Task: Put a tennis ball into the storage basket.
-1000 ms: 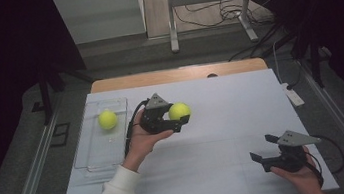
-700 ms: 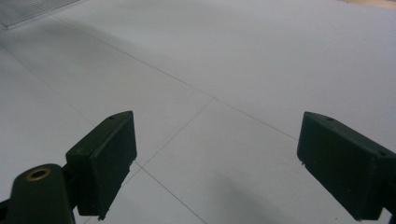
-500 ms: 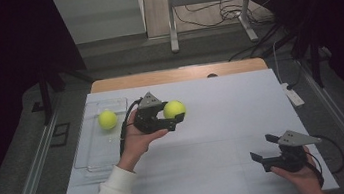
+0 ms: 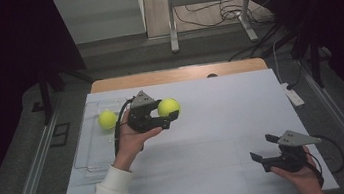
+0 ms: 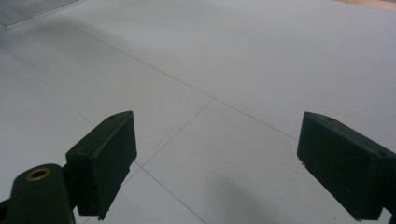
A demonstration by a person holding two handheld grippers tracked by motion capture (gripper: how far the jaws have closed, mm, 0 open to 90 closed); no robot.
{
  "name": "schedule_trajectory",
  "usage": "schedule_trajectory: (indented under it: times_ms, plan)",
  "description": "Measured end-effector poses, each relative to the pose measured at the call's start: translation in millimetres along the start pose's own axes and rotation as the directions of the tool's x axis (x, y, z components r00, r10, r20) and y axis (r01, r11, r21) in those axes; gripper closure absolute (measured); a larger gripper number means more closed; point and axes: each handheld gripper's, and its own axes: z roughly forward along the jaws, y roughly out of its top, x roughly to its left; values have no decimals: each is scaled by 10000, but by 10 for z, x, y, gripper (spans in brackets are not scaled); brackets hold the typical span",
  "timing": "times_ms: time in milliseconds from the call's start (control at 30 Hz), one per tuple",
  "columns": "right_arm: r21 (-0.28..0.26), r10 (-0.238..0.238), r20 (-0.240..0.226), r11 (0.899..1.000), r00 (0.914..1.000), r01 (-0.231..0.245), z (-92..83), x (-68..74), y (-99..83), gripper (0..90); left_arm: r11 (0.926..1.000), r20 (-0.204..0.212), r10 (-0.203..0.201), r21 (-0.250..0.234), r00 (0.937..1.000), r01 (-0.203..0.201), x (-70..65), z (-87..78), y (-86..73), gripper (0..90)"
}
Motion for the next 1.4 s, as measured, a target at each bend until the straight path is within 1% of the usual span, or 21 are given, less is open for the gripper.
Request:
schedule_trajectory:
  times_ms: [67,200,300,567,867,1400]
  plan:
    - [-3,0,4,10000,10000,0,-1,0,0,126,10000,-18,-13,-19,10000,13,8,-8,0,268]
    - [31,-1,3,10000,10000,1,6,-1,-2,126,9998,-36,-193,-105,9998,193,52,-36,-9,268]
    - [50,-25,25,10000,10000,25,6,1,-1,126,9996,-47,-256,-136,9997,255,72,-54,-13,268]
    - [70,-29,34,10000,10000,29,9,0,-2,126,9990,-260,-399,-224,9989,393,141,-119,-30,268]
    - [67,-30,45,10000,10000,30,8,-4,-2,126,9974,-418,-652,-328,9970,639,227,-170,-50,268]
    - [77,-53,67,10000,10000,53,8,-1,-1,126,9941,-688,-940,-611,9932,898,335,-298,-61,268]
